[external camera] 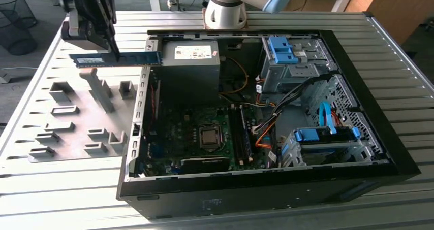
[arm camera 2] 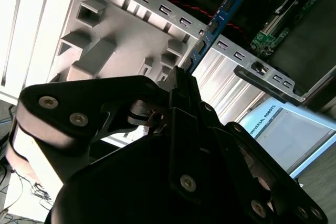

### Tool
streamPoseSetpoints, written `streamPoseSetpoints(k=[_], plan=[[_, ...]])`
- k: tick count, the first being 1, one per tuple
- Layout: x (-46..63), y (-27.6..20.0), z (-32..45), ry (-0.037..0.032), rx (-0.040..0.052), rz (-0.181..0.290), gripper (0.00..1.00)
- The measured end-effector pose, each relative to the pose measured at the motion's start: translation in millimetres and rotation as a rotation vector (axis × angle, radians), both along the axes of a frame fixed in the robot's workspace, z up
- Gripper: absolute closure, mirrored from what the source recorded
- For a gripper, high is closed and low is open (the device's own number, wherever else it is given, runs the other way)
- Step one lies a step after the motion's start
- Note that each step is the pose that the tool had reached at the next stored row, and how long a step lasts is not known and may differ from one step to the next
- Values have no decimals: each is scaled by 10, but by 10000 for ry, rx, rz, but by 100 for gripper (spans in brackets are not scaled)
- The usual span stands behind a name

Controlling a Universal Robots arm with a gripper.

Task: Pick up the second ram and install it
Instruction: 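Pick up the second ram and move it above second insertion slot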

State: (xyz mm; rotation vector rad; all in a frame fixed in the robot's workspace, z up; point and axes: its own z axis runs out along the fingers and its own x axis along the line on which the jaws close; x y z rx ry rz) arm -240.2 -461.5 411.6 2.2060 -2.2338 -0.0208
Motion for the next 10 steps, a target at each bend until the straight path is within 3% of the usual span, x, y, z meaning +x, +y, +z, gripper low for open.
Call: streamPoseSetpoints(k=[10], plan=[[52, 0, 0, 0, 0, 0, 86]])
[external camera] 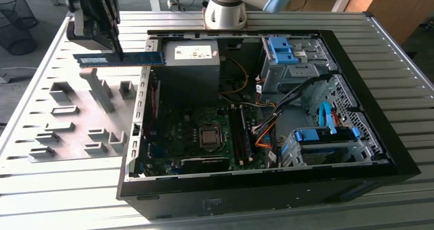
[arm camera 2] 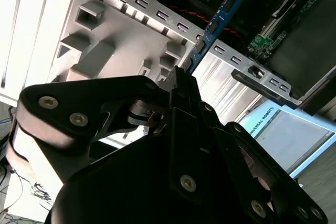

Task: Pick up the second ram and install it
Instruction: 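Pick up the second ram and move it above second insertion slot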

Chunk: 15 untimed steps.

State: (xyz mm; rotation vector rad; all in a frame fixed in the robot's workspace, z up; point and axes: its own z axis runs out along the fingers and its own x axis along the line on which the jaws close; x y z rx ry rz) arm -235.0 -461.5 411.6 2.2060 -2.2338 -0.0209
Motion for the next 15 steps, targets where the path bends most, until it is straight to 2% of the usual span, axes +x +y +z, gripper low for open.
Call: streamPoseSetpoints(k=[15], plan=[[97, 0, 0, 1, -1, 1, 86]])
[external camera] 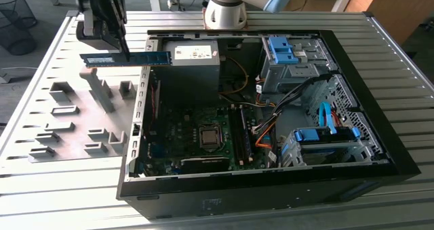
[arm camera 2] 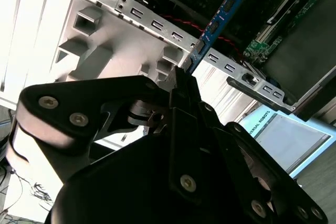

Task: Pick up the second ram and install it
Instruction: 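Pick up the second ram and move it above second insertion slot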

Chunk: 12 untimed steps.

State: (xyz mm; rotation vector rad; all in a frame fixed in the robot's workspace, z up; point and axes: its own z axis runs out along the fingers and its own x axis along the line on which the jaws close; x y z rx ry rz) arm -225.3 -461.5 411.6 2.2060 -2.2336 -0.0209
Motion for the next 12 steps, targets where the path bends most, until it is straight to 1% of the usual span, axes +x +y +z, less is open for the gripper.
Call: streamPoseSetpoints(k=[12], plan=[[110, 0, 0, 0, 0, -1, 86]])
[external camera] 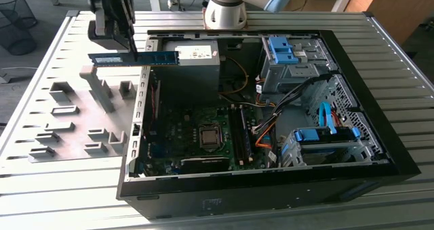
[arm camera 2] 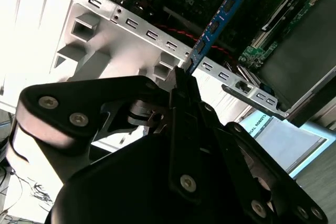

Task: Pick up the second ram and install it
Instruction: 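Pick up the second ram and move it above second insertion slot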

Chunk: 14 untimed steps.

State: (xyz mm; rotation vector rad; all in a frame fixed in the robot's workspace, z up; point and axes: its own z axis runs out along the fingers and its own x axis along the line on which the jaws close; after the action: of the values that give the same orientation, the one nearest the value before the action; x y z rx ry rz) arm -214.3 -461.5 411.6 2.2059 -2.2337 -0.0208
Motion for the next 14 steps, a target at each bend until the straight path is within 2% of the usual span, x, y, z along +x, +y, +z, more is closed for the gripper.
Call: streamPoseSetpoints(k=[14], plan=[[123, 0, 0, 0, 0, 0, 86]])
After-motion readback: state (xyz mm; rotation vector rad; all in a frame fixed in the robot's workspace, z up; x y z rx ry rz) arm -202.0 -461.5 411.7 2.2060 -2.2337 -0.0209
